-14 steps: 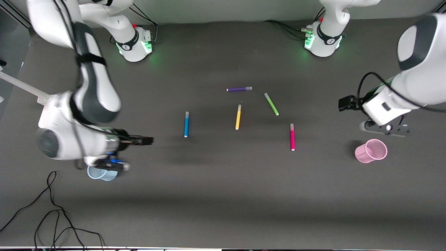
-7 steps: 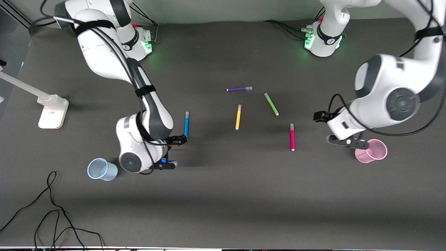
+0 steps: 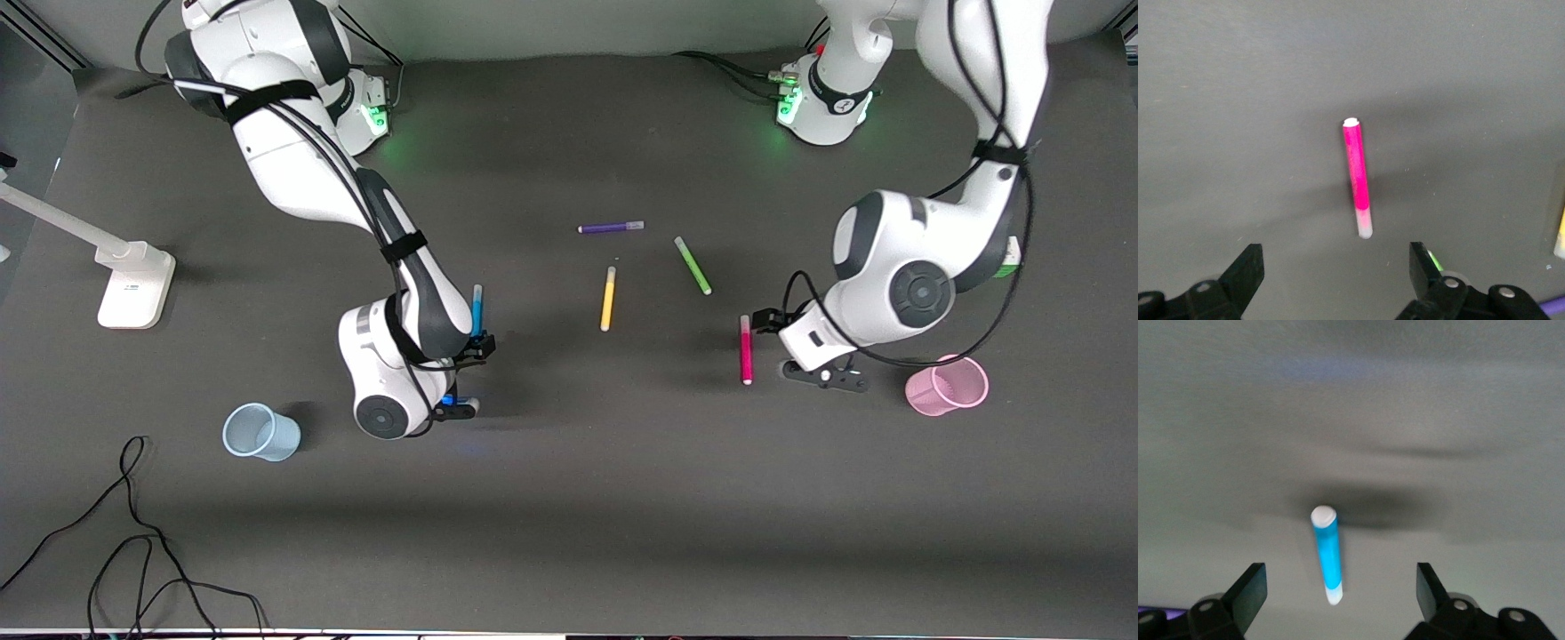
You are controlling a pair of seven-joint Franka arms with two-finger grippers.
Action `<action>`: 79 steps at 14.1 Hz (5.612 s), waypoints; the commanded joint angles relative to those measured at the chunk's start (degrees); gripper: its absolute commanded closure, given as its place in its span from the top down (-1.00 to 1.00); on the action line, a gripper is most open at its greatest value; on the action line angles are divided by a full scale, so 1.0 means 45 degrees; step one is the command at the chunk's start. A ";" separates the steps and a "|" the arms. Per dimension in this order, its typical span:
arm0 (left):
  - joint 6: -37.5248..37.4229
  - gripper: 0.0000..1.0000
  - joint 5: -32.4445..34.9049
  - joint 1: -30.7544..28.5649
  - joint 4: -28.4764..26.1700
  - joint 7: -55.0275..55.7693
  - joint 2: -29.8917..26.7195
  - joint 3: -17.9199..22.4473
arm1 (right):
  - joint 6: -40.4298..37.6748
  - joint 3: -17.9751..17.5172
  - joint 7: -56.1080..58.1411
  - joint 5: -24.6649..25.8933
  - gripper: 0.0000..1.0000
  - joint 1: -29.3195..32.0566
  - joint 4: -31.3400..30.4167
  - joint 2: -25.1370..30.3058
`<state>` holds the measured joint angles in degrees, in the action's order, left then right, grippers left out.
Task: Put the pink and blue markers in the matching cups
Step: 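Lower the right gripper onto the blue marker while the left gripper lowers onto pink, then close the right gripper on blue while the left gripper grasps pink, then carry blue over the blue cup while the left gripper carries pink over pink cup, then drop blue into the blue cup while the left gripper drops pink into pink cup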
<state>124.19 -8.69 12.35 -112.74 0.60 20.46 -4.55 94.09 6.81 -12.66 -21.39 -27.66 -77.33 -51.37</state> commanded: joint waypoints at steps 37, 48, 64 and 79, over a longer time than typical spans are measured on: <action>-0.0810 -1.00 0.2138 -0.0284 0.0771 -0.3883 -0.0230 0.1515 | 0.0005 0.4031 -0.2930 0.5120 -1.00 -0.0357 0.2243 0.2293; -0.1583 -1.00 0.7711 -0.1924 0.2203 -0.9153 0.0121 0.1576 | 0.6158 0.5284 -0.3065 0.5065 -1.00 0.0639 -0.0470 0.2782; -0.1855 -1.00 0.9803 -0.2803 0.1187 -1.0369 0.0804 0.1576 | 0.9735 0.5343 -0.2890 0.5768 -1.00 -0.0181 -0.5100 0.4189; -0.0918 -0.43 1.0448 -0.2471 0.1713 -1.0173 0.1761 0.1518 | 0.6968 0.5304 -0.2832 0.5553 0.99 -0.0064 -0.3540 0.5143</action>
<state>120.01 37.30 0.67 -106.65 -45.30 27.44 1.98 131.12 30.79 -24.79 2.93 -27.78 -95.07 -31.13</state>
